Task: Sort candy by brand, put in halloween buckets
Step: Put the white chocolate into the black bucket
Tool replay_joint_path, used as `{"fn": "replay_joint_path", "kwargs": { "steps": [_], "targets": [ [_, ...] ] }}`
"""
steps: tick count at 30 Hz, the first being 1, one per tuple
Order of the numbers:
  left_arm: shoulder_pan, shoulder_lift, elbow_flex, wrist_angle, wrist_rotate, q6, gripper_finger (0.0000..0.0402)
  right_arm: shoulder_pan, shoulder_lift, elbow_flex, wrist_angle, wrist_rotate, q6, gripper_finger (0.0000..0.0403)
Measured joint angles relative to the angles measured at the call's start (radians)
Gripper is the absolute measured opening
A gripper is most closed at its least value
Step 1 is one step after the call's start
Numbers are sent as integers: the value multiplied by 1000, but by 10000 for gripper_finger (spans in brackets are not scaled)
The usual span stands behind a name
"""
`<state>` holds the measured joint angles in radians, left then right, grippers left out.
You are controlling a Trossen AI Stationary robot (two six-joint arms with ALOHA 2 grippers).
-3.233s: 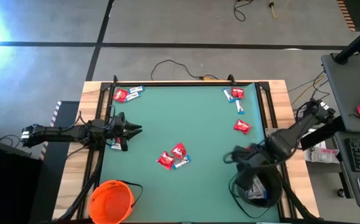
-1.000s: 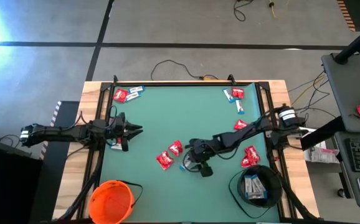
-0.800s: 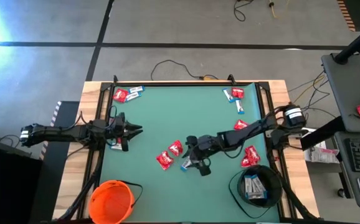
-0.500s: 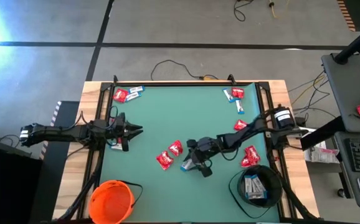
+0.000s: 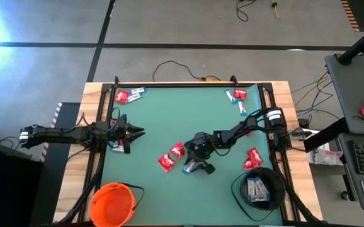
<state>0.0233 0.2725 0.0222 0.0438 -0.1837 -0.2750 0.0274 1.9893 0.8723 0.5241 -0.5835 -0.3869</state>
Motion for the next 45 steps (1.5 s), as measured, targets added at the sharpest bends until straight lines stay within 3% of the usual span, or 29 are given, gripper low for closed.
{"fn": "replay_joint_path", "kwargs": {
  "steps": [7,21,30,45],
  "targets": [
    [0,8,0,0,0,0,76,-1,93,9,1,-19,-100,207],
    [0,8,0,0,0,0,76,-9,204,9,25,-69,-157,106],
    [0,8,0,0,0,0,76,-9,202,9,26,-57,-148,134],
    [0,9,0,0,0,0,76,-9,209,5,66,-61,-171,125]
  ]
}}
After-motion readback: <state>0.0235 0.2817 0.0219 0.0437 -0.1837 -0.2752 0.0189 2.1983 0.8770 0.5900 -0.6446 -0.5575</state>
